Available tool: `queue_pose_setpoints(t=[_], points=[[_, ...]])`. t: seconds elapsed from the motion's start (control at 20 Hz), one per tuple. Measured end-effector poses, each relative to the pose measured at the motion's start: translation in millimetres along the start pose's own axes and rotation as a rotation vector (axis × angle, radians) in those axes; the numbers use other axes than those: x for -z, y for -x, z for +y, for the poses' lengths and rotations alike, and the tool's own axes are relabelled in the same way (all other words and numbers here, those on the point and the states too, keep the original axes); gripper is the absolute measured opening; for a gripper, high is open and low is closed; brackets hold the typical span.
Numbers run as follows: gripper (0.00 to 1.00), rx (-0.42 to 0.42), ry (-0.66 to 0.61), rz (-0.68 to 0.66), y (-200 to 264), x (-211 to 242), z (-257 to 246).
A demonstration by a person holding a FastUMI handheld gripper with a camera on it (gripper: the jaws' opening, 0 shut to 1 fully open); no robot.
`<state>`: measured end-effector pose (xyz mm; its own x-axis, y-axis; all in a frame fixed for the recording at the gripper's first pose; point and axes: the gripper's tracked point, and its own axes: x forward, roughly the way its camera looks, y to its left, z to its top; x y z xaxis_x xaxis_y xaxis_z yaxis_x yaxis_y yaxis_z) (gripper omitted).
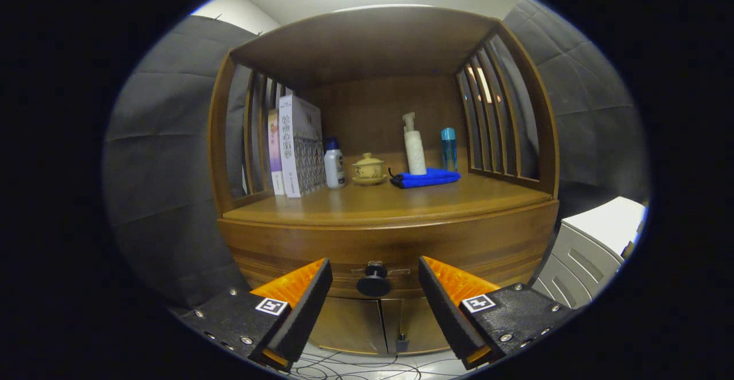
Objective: Pull open the drawer, take out the items inside it, and place them on the countertop above the cabinet.
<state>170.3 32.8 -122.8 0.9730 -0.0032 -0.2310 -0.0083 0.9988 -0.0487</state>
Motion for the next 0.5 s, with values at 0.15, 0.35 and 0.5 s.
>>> queue_pose_setpoints(t=[0.15,0.35,0.5], points=[[0.92,0.003,0.006,0.015,-10,10,-1],[0.83,0.009,0.021,0.063,-25,27,-1],[0.73,0.015,0.005,0.094,-32,36,-4]])
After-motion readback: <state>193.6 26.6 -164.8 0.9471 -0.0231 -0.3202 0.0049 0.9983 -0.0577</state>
